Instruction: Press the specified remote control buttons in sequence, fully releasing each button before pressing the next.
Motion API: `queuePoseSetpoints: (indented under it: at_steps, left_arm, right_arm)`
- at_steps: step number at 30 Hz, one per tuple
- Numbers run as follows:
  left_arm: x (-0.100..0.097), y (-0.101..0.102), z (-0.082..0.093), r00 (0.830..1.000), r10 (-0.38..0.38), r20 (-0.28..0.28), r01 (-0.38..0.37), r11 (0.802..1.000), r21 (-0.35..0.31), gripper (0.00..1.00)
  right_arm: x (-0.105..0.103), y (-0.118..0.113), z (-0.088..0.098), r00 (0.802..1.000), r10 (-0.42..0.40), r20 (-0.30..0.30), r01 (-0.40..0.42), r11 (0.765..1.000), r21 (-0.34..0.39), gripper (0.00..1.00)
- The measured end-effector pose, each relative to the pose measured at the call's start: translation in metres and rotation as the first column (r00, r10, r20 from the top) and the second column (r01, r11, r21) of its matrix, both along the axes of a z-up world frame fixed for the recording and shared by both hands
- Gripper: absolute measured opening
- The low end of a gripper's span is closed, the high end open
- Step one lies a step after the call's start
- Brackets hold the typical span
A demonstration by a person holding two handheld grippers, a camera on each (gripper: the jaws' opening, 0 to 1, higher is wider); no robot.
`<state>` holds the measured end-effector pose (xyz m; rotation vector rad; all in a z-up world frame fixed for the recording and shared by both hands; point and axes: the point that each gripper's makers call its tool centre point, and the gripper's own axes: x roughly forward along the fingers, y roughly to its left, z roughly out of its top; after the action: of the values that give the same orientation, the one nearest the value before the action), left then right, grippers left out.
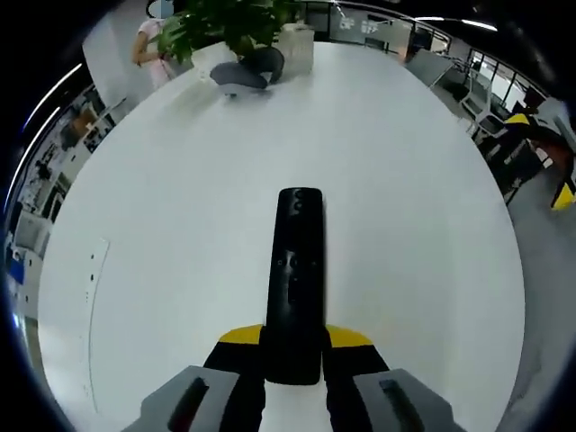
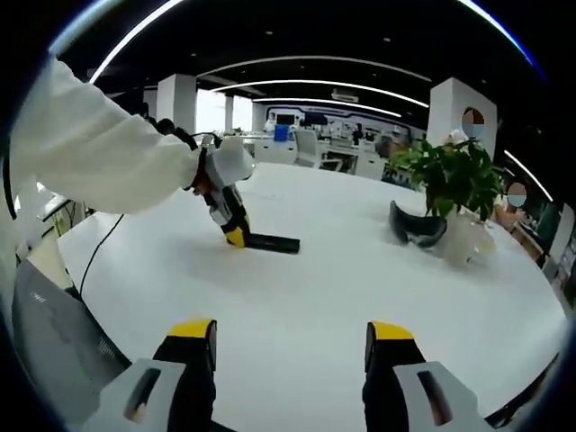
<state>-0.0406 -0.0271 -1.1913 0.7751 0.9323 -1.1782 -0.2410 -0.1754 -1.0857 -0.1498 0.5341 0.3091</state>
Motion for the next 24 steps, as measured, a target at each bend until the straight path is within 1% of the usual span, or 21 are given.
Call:
queuePoseSetpoints:
  at_steps: [4, 6, 10, 13, 16, 19, 22, 24]
  left_arm:
    - [-0.021, -0.001, -0.001, 1.000, -0.010, -0.002, 0.010, 1.000, 0.008, 0.23]
    - [-0.027, -0.002, -0.001, 1.000, -0.010, -0.004, 0.010, 1.000, 0.010, 0.23]
    - [-0.040, -0.003, -0.002, 1.000, -0.002, -0.004, 0.002, 1.000, 0.011, 0.23]
    - [-0.052, -0.003, -0.002, 1.000, 0.014, -0.003, -0.014, 1.000, 0.004, 0.23]
    - [-0.065, -0.004, -0.002, 1.000, 0.019, -0.003, -0.019, 1.000, 0.000, 0.23]
    - [-0.076, -0.004, -0.002, 1.000, 0.026, -0.003, -0.026, 1.000, -0.006, 0.23]
    - [-0.086, -0.005, -0.002, 0.999, 0.033, -0.002, -0.033, 0.999, -0.012, 0.23]
    - [-0.096, -0.004, -0.001, 0.999, 0.038, -0.003, -0.038, 0.999, -0.017, 0.23]
  right_arm:
    - [-0.001, -0.001, 0.002, 1.000, -0.006, 0.011, 0.005, 1.000, 0.016, 0.60]
    - [-0.002, -0.001, 0.003, 1.000, -0.004, 0.015, 0.004, 1.000, 0.018, 0.59]
    - [-0.004, 0.000, 0.003, 1.000, 0.001, 0.015, -0.001, 0.999, 0.032, 0.51]
    - [-0.004, 0.001, 0.003, 1.000, 0.000, 0.008, 0.000, 0.999, 0.041, 0.45]
    - [-0.005, 0.002, 0.003, 1.000, 0.005, 0.001, -0.005, 0.999, 0.052, 0.42]
    - [-0.007, 0.005, 0.003, 1.000, 0.016, -0.010, -0.015, 0.998, 0.065, 0.35]
    - [-0.008, 0.006, 0.003, 1.000, 0.019, -0.015, -0.018, 0.998, 0.065, 0.33]
    - [-0.008, 0.008, 0.002, 0.999, 0.030, -0.028, -0.028, 0.997, 0.077, 0.31]
